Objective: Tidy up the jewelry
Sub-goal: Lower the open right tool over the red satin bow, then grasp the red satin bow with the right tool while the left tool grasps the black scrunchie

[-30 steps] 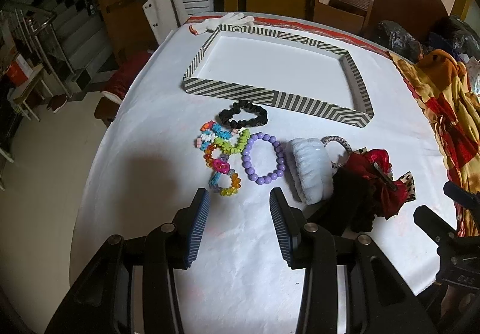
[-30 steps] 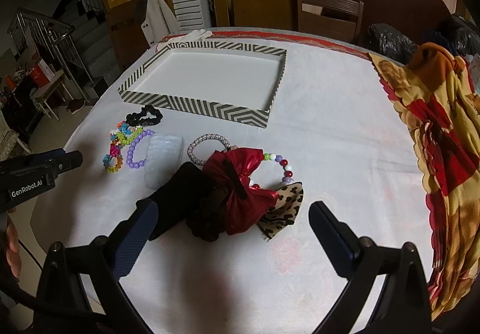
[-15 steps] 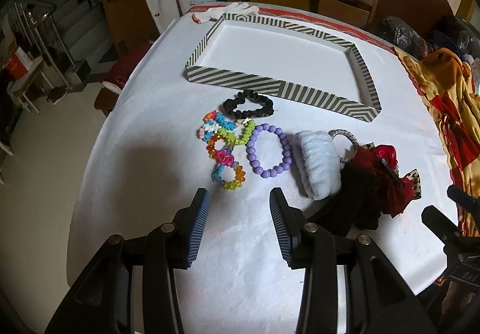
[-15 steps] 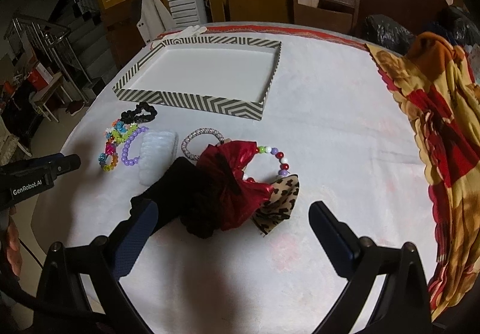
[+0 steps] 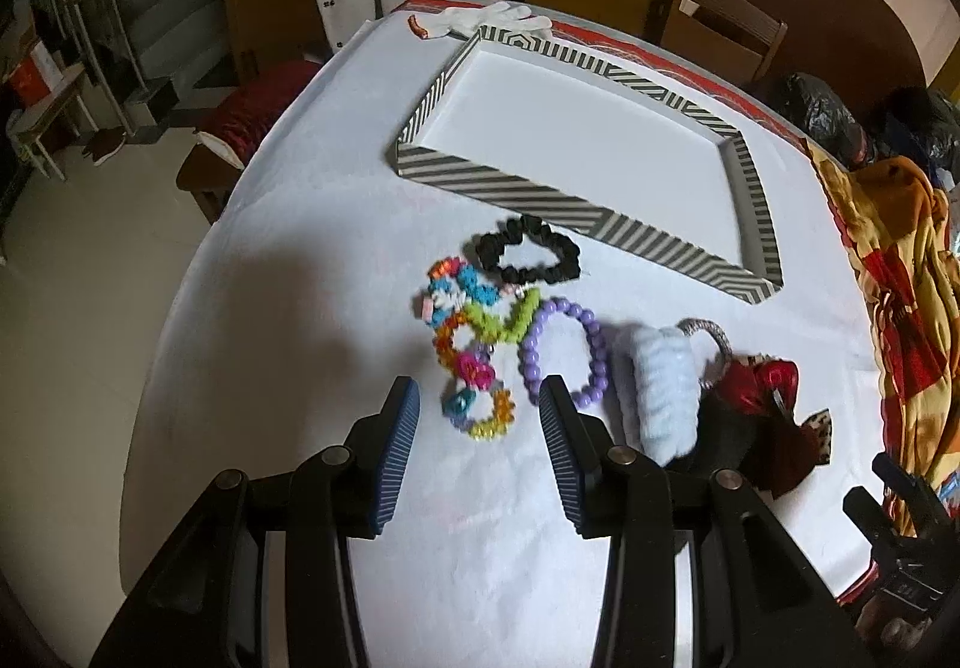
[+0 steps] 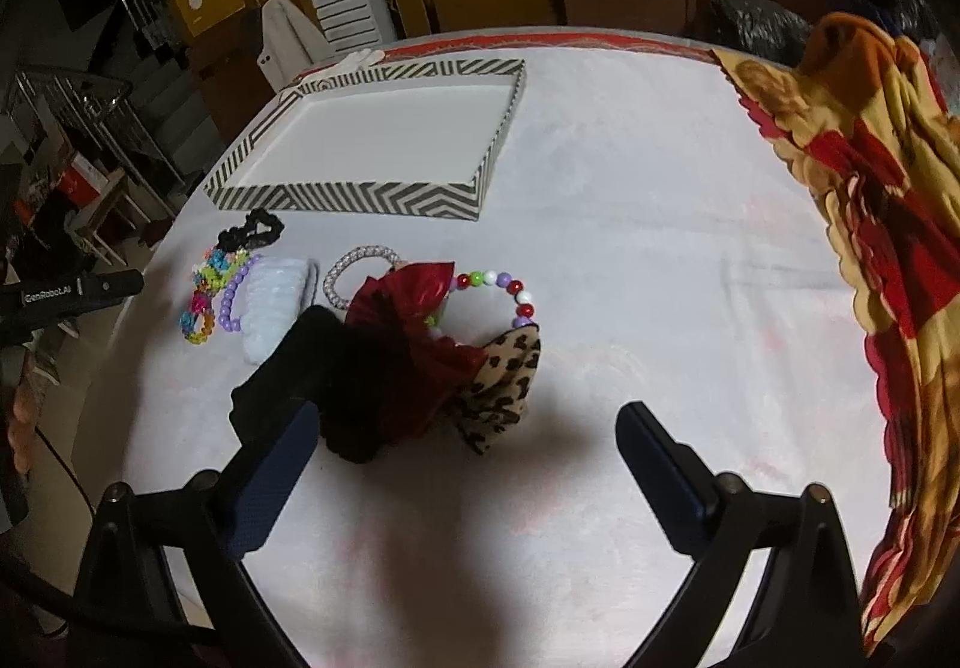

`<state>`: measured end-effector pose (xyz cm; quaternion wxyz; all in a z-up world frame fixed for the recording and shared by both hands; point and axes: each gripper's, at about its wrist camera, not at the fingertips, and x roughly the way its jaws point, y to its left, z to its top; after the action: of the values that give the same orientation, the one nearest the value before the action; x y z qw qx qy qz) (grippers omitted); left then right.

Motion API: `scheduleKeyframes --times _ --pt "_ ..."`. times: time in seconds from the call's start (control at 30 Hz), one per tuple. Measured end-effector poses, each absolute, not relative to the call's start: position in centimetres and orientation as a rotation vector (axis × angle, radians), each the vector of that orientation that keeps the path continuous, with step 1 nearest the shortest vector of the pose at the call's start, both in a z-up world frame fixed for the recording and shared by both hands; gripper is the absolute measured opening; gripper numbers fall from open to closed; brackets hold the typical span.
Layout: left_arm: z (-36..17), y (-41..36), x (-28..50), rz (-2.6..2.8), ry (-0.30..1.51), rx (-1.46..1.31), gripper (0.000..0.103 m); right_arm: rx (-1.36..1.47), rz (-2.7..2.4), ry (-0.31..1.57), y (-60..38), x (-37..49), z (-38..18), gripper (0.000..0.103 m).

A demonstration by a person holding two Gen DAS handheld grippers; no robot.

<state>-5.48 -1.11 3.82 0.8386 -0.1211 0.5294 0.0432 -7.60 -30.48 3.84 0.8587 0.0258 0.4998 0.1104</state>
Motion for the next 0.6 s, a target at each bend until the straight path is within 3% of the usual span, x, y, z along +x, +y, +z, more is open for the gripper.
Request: scheduleKeyframes --times 0.1,0.17,0.23,0.47,0.6 --pt "3.6 -0.9 -4.1 0.077 1.131 -0.255 0.048 0.079 0.269 1.05 -30.4 -7.0 3.9 0.092" --pt "3.3 -0.8 -3.1 0.076 1.139 -0.252 0.048 0.074 0.282 1.057 -30.1 -6.7 3.7 0.08" --pt "3.2 -0.7 -2.4 0.071 1.141 -0.253 0.048 0.09 0.304 1.065 -30.1 -6.5 3.3 0.074" --pt "1.5 -0.5 0.8 0.037 1.19 -0.234 0.048 0.096 0.362 1.075 -28.9 -5.3 2.6 0.072" --pt "0.6 -0.5 2.5 0.017 1.202 -0.21 0.048 0.022 0.383 1.088 -27.1 -3.7 1.9 0.061"
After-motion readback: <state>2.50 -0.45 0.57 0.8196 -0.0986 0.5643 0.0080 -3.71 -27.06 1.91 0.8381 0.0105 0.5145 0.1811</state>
